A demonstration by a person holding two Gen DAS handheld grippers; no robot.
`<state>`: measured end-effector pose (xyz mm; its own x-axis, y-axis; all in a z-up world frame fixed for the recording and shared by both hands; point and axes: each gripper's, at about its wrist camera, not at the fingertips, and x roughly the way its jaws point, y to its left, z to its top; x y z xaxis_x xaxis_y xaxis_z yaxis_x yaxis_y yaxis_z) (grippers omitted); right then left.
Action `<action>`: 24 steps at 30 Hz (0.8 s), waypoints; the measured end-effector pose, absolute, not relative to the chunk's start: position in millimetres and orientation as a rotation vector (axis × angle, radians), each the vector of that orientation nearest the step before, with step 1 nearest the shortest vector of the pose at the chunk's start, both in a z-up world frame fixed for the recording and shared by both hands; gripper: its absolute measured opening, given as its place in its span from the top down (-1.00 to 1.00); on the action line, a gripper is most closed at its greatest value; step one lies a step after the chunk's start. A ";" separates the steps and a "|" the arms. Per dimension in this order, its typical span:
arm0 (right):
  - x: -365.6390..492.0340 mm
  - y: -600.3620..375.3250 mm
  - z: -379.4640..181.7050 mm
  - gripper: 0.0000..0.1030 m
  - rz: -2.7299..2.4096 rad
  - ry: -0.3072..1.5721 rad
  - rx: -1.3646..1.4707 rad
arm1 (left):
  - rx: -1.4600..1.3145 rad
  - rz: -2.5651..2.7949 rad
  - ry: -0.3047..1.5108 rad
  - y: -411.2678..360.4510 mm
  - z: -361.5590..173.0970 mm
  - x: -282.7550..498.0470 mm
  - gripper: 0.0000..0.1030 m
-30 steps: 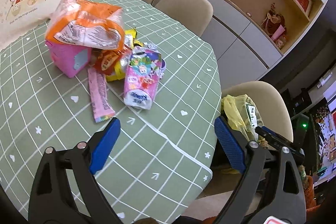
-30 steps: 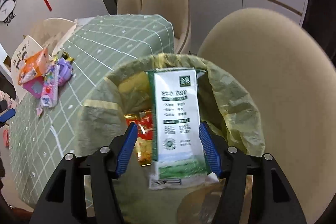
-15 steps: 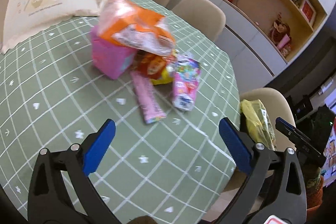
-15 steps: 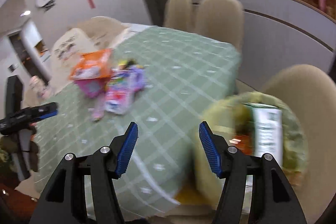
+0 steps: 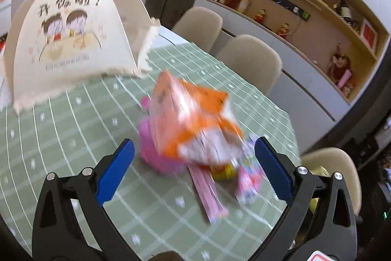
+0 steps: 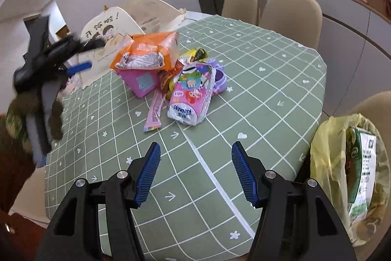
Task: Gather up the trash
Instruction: 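Return both tools to the table and grasp the orange bag with the left tool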
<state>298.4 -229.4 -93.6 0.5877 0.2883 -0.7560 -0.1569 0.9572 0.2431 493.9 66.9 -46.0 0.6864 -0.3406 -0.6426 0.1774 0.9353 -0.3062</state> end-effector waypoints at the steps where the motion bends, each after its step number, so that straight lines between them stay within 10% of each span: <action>1: 296.8 -229.4 -95.3 -0.12 0.245 0.913 0.144 | -0.217 -0.278 0.765 65.2 -48.0 502.0 -0.82; 17: 295.7 -264.2 -112.6 -0.12 0.145 0.908 0.207 | -0.219 -0.205 0.891 65.3 -74.2 525.7 0.24; 24: 336.6 -241.5 -128.9 -0.12 0.286 0.977 0.274 | -0.262 -0.242 0.914 90.7 -75.8 455.1 0.26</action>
